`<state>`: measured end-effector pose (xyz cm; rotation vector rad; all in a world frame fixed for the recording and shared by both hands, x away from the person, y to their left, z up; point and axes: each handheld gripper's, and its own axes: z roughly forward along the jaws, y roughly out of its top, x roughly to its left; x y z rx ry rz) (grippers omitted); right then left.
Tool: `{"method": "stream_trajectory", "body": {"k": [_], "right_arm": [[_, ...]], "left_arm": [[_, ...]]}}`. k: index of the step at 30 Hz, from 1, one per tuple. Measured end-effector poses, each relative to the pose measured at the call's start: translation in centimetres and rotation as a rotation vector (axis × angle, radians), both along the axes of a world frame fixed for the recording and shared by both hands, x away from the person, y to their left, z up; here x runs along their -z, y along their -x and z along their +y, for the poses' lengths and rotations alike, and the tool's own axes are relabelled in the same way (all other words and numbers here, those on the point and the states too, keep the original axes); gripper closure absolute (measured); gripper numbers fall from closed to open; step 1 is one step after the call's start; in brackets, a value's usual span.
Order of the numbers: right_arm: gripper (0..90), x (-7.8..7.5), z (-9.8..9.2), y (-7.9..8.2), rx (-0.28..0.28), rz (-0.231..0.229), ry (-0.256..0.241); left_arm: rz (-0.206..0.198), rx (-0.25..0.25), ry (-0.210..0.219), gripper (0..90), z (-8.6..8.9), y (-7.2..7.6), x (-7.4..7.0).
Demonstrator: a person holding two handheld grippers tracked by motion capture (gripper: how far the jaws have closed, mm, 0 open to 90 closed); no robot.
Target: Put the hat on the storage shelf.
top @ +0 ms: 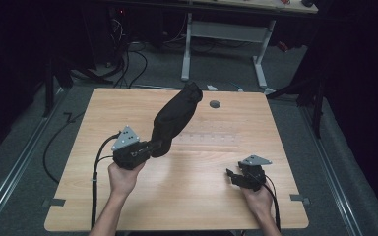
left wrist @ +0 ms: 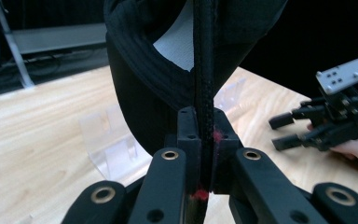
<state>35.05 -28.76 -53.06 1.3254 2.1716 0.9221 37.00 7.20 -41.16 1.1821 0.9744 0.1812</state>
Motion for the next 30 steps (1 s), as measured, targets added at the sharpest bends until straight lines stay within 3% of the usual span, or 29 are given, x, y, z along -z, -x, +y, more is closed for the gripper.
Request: {"method": "stream_trajectory", "body": {"k": [12, 23, 30], "right_arm": [[40.1, 0.0, 0.0, 0.0, 0.002, 0.000, 0.000], [39.1, 0.0, 0.0, 0.0, -0.001, 0.001, 0.001], [39.0, 0.0, 0.0, 0.0, 0.000, 0.001, 0.001]], "left_arm": [[-0.046, -0.025, 0.000, 85.9, -0.8, -2.9, -0.6], [-0.060, -0.032, 0.000, 85.9, -1.5, -5.9, 0.2], [-0.053, -0.049, -0.007, 85.9, -1.9, -6.9, 1.1]]}}
